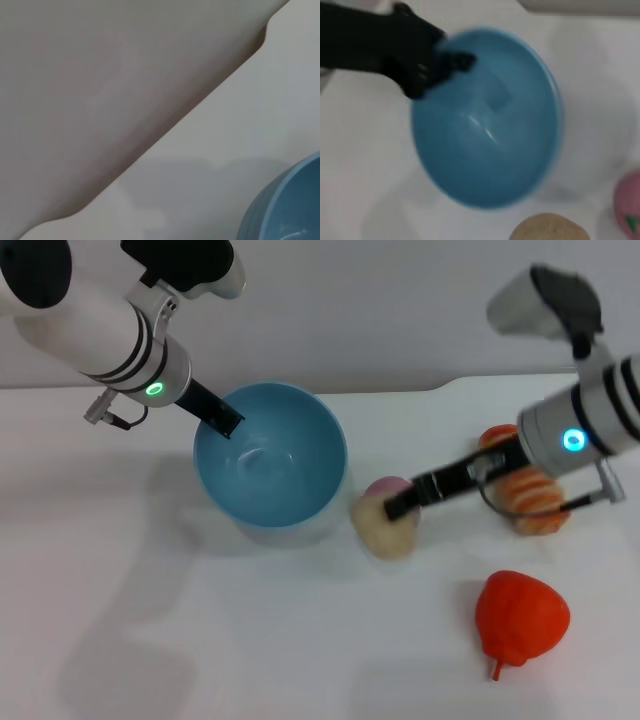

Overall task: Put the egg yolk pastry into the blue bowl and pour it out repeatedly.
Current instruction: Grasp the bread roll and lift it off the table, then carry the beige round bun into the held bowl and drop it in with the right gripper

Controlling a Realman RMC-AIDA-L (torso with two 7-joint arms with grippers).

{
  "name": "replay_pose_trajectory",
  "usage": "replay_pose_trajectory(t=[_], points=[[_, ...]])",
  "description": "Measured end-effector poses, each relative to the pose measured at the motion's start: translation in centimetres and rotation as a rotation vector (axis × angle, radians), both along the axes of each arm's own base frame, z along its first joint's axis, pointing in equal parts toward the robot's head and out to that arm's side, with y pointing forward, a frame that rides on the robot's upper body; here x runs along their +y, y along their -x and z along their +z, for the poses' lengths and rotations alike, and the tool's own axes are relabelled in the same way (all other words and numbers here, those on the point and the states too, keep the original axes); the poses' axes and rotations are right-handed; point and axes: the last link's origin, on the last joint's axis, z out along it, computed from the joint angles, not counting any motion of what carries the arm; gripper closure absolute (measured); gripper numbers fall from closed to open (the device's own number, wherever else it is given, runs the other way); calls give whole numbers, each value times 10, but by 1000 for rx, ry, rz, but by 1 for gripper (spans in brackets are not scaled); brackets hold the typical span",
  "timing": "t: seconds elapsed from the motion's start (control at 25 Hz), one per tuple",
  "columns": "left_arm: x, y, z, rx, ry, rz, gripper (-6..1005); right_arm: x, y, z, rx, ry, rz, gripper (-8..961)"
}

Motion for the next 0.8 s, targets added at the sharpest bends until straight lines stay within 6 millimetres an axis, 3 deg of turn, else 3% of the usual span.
replay_pose_trajectory(t=[0.2, 0.52, 0.8], points=[[0, -1, -1, 0, 1, -2, 999, 7, 23, 13, 0, -34, 89, 897], [-3, -5, -7, 22, 31, -17, 1001, 17, 58, 23, 15, -79, 205, 905], [-6, -9, -10, 30, 54, -16, 999, 28, 63, 16, 11, -136, 287, 904]])
